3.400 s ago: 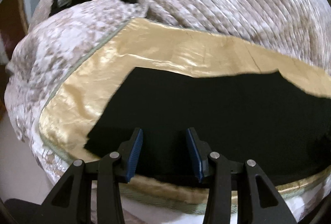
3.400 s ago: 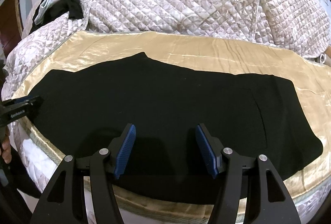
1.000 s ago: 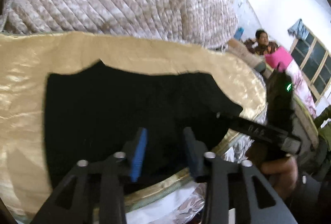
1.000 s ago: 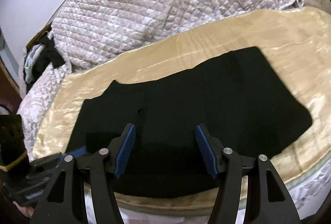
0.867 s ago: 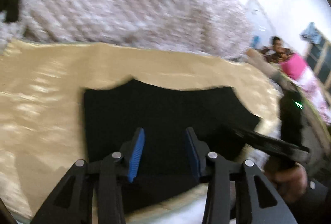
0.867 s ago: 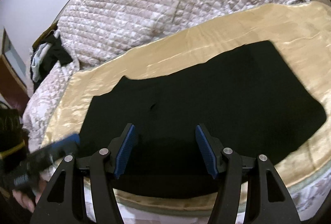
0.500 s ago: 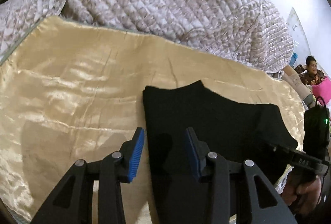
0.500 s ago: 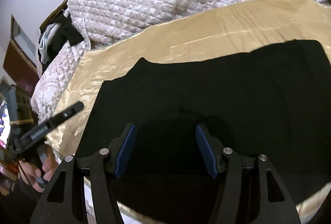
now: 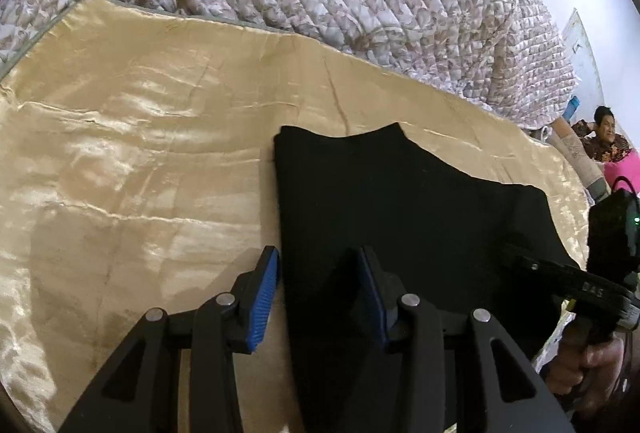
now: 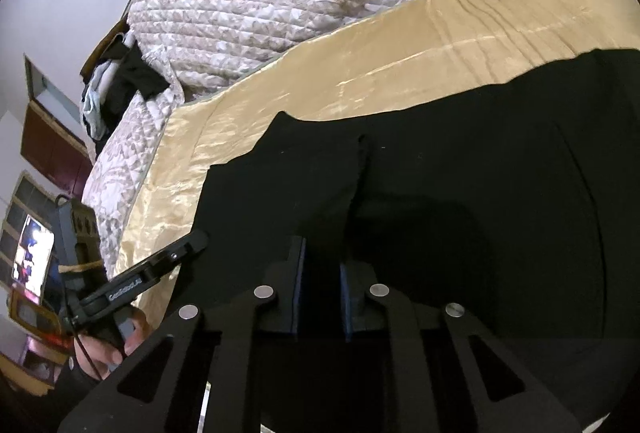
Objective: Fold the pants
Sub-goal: 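Fold the held edge over the pants with the left gripper while the right gripper pinches the pants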
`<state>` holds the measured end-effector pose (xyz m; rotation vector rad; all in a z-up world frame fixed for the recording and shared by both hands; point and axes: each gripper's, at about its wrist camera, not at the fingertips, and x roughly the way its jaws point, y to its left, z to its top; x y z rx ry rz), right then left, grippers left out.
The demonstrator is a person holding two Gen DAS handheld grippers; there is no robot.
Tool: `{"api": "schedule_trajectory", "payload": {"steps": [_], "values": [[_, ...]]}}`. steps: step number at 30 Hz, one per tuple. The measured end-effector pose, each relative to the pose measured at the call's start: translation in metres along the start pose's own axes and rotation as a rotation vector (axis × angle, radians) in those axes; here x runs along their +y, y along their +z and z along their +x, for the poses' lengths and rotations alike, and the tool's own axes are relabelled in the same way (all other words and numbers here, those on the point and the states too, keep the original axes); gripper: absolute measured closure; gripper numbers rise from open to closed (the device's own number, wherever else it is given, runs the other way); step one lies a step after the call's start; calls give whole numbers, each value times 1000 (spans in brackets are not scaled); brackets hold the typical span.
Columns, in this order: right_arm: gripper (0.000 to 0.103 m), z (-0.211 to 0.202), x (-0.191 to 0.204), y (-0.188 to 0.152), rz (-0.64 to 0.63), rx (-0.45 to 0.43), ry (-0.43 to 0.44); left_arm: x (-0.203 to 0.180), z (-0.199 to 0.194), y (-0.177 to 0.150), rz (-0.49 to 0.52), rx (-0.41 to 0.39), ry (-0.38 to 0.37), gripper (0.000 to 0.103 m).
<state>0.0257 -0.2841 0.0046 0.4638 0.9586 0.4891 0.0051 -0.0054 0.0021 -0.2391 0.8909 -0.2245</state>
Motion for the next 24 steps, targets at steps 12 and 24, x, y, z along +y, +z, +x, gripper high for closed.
{"api": "schedule_trajectory", "payload": {"steps": [12,24], "values": [[100,0,0,-5,9,-7,4,16,-5,2,-51,-3,-9,91],[98,-13,30,-8,-206,-90,-126,-11,-33,0,63,-91,-20,87]]}}
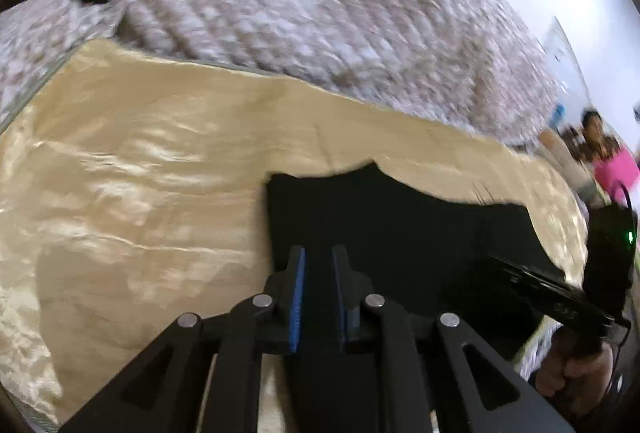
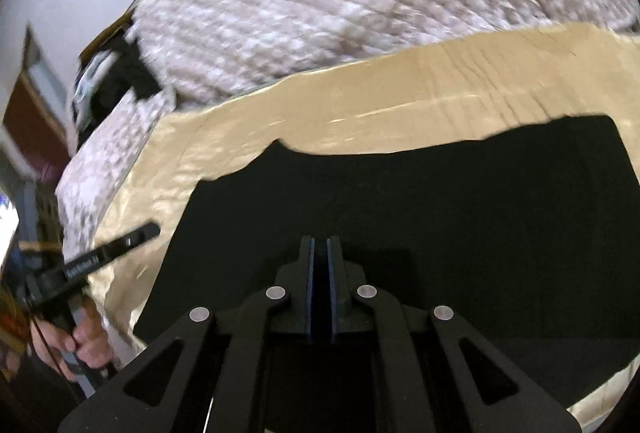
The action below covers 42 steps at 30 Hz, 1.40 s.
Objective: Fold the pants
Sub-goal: 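Fold the held edge over the pants with the left gripper while the right gripper pinches the pants, then open both grippers and release the folded pants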
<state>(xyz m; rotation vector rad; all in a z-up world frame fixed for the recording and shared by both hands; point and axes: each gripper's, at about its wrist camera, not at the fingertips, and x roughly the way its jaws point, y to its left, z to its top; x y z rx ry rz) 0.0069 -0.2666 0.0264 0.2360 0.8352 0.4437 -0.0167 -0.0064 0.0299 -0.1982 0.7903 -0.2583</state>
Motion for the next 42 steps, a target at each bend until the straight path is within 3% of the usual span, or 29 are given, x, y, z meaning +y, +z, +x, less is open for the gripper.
{"api": "schedule_trajectory", "payload": {"steps": [4,6,8,14,19,23,25,36,42], "values": [[96,17,6,-8,-59,59,-45,-10,26,-17,54,117,24,87],[96,12,3,-4,-49,38,-89,-16,23,-17,96,105,41,84],[95,7,0,1,-52,12,-140,-14,22,-14,73,109,16,81],[95,18,6,24,-55,22,-85,-12,39,17,77,92,71,78],[95,56,-3,45,-29,104,-127,-8,70,40,96,105,121,71],[95,63,-16,55,36,90,-140,-8,75,34,119,105,129,68],[95,62,-17,54,39,87,-149,-12,74,33,146,101,133,62],[91,24,0,28,-37,16,-136,-24,53,15,171,60,184,61],[91,10,18,7,-145,-9,-166,-31,44,-3,205,51,208,58]]}}
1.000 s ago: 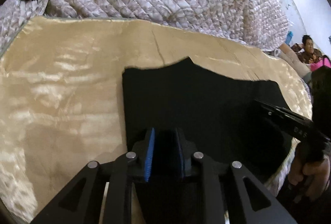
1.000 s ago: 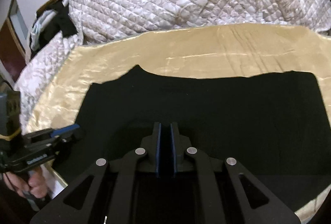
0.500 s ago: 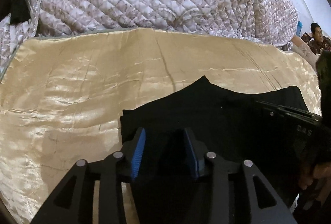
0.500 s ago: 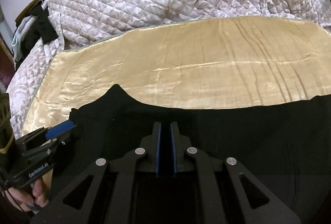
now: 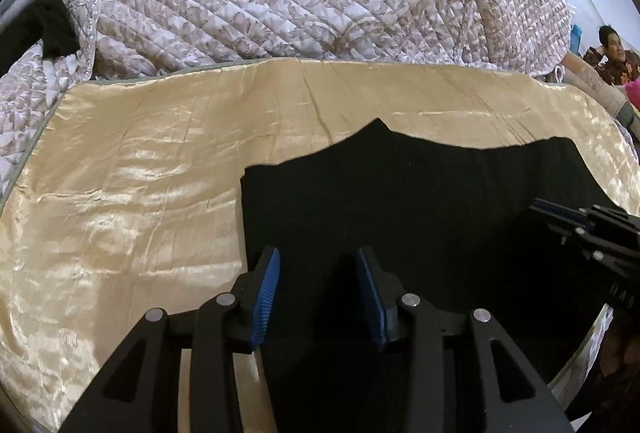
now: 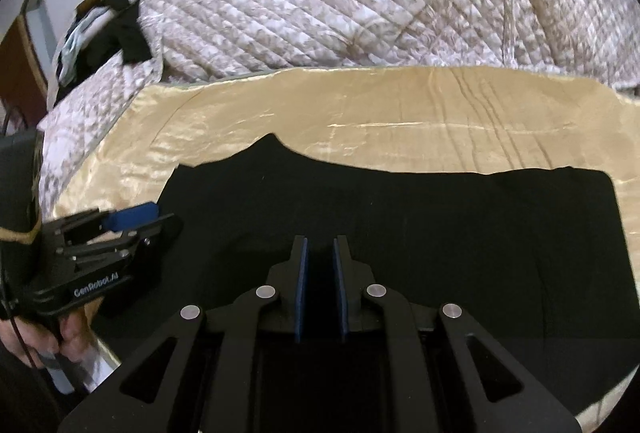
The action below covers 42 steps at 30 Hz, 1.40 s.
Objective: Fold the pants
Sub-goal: 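Open both grippers and release the folded pants, then grasp the pants with the right gripper and lift them over the stack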
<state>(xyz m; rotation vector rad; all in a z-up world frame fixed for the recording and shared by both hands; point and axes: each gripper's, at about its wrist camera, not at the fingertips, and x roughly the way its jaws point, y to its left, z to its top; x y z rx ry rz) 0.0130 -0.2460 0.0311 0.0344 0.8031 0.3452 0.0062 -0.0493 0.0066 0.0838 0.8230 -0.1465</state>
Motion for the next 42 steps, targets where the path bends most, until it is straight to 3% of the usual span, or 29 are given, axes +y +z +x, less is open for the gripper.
{"api": "schedule_trajectory", "payload": {"steps": [3,14,17,19,22,23,35,38,42], "values": [[91,6,7,-8,-42,36,-13,-2,-1,-4,11,-4,9,55],[83,6,7,-18,-81,-8,-32,-2,-2,-8,16,-15,16,46],[81,4,8,-19,-86,-10,-29,2,-1,-11,-8,-7,32,34],[79,2,6,-21,-83,-12,-20,11,-2,-14,-56,0,3,34],[59,0,3,-26,-69,-13,-45,11,-5,-16,-56,-3,6,33],[57,-1,1,-27,-57,-16,-34,10,-6,-17,-50,-6,10,33],[48,-27,10,-57,-128,-48,-68,11,-24,-38,-45,-44,4,32],[48,-31,4,-56,-116,-41,-63,11,-25,-38,-48,-43,3,31],[48,-35,-20,-49,-45,-51,-139,12,-24,-38,-47,-41,10,28]]}}
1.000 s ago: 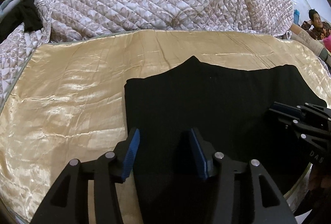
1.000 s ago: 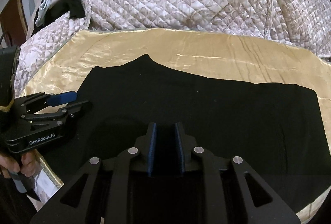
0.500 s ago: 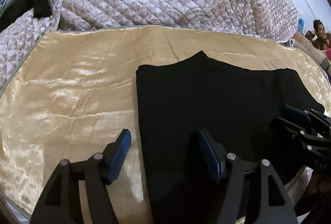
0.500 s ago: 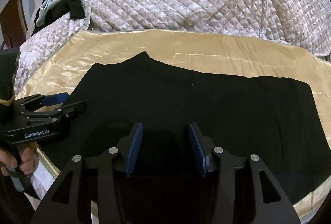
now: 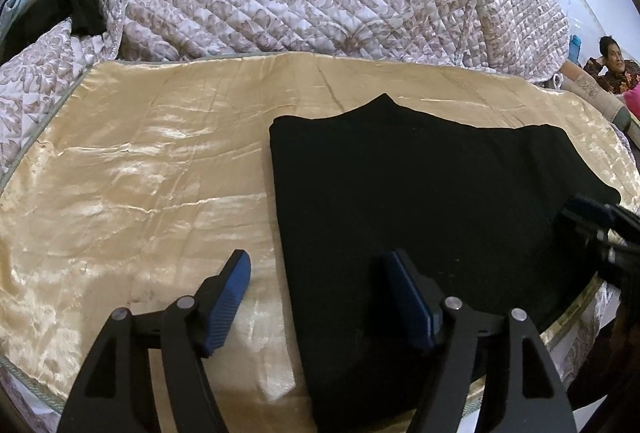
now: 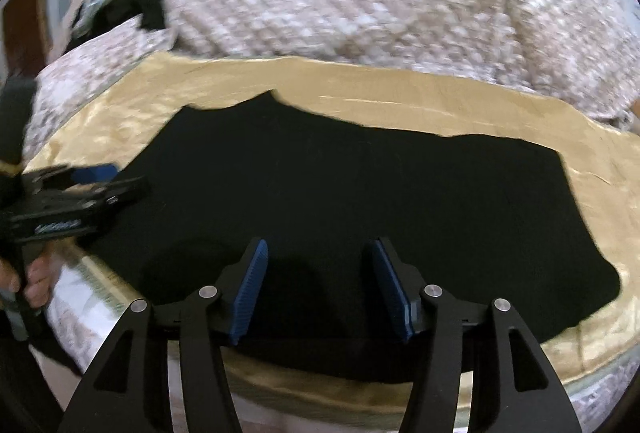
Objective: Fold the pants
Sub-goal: 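Grasp the pants with the right gripper and lift them over the stack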
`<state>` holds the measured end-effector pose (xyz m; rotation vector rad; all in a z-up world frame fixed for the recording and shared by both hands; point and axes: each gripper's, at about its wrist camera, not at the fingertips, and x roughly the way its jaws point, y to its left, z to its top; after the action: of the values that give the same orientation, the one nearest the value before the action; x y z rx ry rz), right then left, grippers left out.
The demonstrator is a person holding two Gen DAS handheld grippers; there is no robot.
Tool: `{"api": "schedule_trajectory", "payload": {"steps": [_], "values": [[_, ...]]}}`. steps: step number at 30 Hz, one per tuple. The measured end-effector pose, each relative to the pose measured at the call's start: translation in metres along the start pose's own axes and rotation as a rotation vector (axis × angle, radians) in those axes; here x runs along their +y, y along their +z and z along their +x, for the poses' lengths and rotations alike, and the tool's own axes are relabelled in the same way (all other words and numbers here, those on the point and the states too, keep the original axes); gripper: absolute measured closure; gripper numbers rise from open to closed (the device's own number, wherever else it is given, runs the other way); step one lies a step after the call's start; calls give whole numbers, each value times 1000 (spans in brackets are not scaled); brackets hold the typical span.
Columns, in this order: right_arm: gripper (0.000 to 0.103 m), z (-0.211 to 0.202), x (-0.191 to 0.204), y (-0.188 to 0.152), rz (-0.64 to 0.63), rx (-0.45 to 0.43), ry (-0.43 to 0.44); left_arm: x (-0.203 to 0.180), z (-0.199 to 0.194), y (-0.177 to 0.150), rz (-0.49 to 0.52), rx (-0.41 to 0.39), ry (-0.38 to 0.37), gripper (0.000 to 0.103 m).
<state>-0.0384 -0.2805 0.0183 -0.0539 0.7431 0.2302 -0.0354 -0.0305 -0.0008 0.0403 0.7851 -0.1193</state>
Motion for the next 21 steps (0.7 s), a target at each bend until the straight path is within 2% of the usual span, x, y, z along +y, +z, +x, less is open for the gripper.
{"api": "schedule_trajectory", "payload": {"steps": [1,4,7,12,14,18,21], "values": [[48,0,-10,1,32,-3,-27,0,0,0,-2,1,0,27],[48,-6,-36,6,131,-32,5,1,1,1,-5,4,2,27],[48,-18,-62,11,200,-82,-151,2,2,2,-7,5,1,26],[45,-45,-143,-6,600,-155,-244,2,3,2,-10,5,4,25],[44,-51,-163,-21,736,-171,-232,3,3,2,-11,4,5,24],[44,-51,-179,-43,907,-180,-163,2,4,2,-11,3,6,24],[44,-56,-169,-47,909,-186,-122,2,4,2,-11,4,7,23]]}}
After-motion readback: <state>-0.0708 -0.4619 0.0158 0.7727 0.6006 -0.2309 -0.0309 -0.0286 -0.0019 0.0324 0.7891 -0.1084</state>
